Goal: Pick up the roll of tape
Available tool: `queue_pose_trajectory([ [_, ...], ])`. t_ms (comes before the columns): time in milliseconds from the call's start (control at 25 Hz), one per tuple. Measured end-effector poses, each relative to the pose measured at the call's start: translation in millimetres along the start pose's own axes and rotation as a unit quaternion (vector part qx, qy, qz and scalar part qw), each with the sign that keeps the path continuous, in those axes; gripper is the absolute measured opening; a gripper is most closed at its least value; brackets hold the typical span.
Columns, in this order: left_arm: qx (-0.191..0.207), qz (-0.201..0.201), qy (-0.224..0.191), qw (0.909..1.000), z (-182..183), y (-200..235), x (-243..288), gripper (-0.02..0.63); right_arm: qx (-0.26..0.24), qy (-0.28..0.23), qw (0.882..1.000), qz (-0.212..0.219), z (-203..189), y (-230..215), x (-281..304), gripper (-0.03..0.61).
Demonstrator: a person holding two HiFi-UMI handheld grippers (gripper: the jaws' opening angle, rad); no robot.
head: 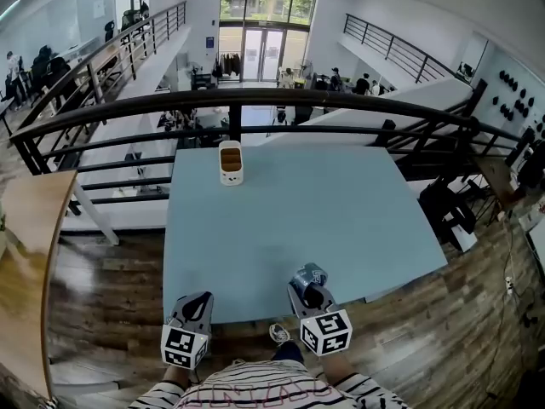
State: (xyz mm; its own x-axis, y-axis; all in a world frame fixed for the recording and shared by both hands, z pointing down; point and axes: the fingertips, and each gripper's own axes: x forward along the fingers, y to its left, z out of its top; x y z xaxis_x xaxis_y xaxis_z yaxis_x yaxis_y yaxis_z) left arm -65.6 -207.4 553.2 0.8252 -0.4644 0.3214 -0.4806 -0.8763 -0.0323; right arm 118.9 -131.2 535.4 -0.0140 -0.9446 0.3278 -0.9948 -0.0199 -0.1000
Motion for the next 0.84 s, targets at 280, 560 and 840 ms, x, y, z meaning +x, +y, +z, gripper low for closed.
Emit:
queue_pose_trajectory([
  [280, -0.001, -0.008, -0.004, 1.0000, -1.1, -3.9, -3.3, 0.025, 0.000, 0.002, 1.000, -0.010, -6.4, 3.0, -10.1, 0.075],
  [560, -0.002, -0.006, -0.008, 0.9999, 0.6, -1.9, -5.9, 0.025, -0.009, 0.003, 1.000, -0.009, -4.0, 6.2, -8.6, 0.075],
  [840, -0.003, -0.003, -0.011, 0.9999, 3.7, -4.0, -3.5, 0.025, -0.016, 0.002, 1.000, -0.002, 0.4, 3.9, -8.2, 0.074],
])
